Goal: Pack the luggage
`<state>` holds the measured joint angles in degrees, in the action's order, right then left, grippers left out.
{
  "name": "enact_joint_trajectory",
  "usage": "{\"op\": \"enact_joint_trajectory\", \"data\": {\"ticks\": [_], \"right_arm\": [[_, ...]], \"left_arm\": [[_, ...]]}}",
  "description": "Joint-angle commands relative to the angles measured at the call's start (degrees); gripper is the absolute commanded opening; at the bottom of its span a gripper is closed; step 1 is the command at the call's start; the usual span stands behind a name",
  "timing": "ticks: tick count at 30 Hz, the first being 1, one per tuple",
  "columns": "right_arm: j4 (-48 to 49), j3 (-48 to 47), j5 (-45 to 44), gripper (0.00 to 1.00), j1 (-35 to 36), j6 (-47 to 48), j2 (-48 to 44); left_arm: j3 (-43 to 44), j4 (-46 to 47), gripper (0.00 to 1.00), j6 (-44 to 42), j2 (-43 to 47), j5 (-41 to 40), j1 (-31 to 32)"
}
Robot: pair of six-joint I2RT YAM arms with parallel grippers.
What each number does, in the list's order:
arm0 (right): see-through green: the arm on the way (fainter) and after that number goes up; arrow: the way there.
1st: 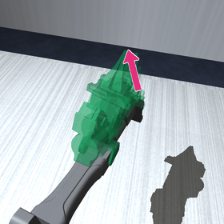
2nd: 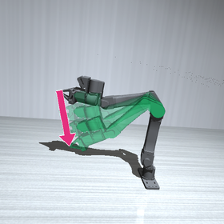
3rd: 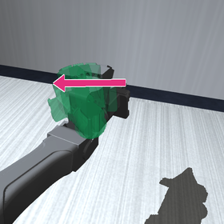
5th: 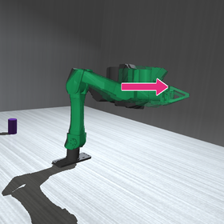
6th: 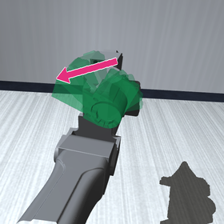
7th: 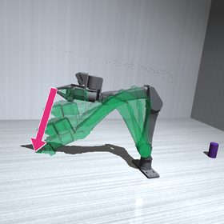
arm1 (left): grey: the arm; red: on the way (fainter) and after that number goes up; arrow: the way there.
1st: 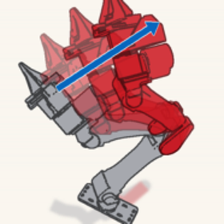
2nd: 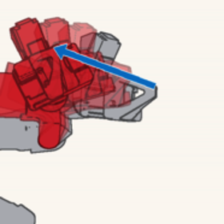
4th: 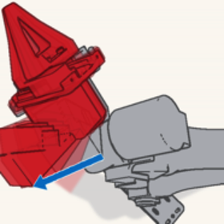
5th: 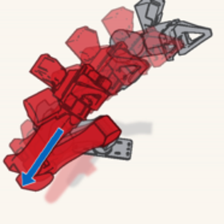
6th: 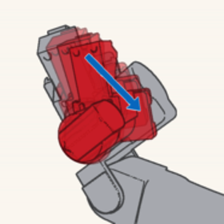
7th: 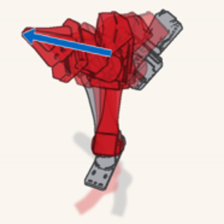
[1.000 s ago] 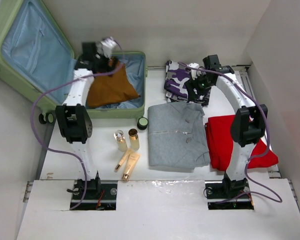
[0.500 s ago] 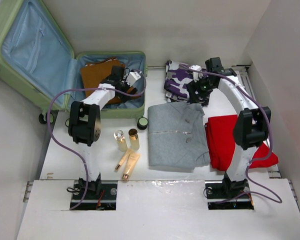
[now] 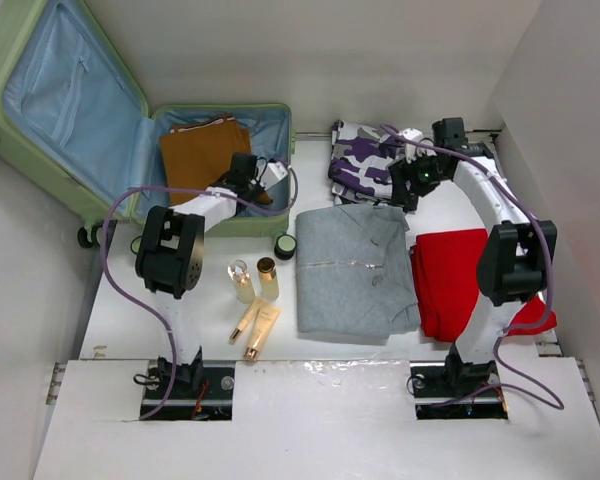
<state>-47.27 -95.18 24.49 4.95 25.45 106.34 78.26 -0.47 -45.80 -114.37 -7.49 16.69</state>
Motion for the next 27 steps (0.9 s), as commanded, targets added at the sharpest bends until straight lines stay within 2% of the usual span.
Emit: {"op": "enact_joint_trajectory", "data": {"ticks": [1,5,12,16,17,19,22,23,24,27], "right_arm": [[4.46,1.22,2.93,0.76,-2.05,-2.42,-3.25],[5.17,1.22,1.71,0.76,-3.27,-3.47,-3.25],[14.36,1.22,2.84,0.79,-9.34,-12.86,-1.5],[19.65,-1.41,1.09,0.82,-11.45,-18.68,4.12],[20.19,-4.03,1.09,0.83,-11.98,-19.38,5.61],[20.89,-7.37,1.09,0.85,-11.98,-21.4,11.21],[20.9,-13.97,1.09,0.97,-11.98,-23.6,16.95],[21.59,-15.29,1.09,0.97,-11.98,-25.17,20.27],[22.3,-16.35,1.87,1.0,-11.98,-25.88,21.7],[25.73,-18.11,2.4,1.0,-11.98,-28.43,25.83]], "left_arm": [[-6.95,1.85,0.0,-8.85,5.63,-10.7,-4.55],[-11.1,3.72,0.0,-16.23,8.99,-13.61,-6.4],[-9.26,3.19,0.0,-17.48,9.51,-14.14,-10.18],[-9.79,0.04,0.24,-17.48,12.05,-10.36,-10.18],[-9.79,0.03,0.36,-18.7,12.93,-9.83,-10.18],[-11.29,1.26,0.5,-19.41,13.55,-9.83,-10.18],[-9.02,-2.84,0.69,-17.14,14.43,-9.14,-11.32],[-7.78,-4.87,0.88,-15.91,15.04,-7.82,-11.33],[-6.38,-6.98,1.0,-14.77,16.36,-4.41,-11.33],[-0.32,-14.63,1.0,-8.79,18.21,2.27,-11.33]]}}
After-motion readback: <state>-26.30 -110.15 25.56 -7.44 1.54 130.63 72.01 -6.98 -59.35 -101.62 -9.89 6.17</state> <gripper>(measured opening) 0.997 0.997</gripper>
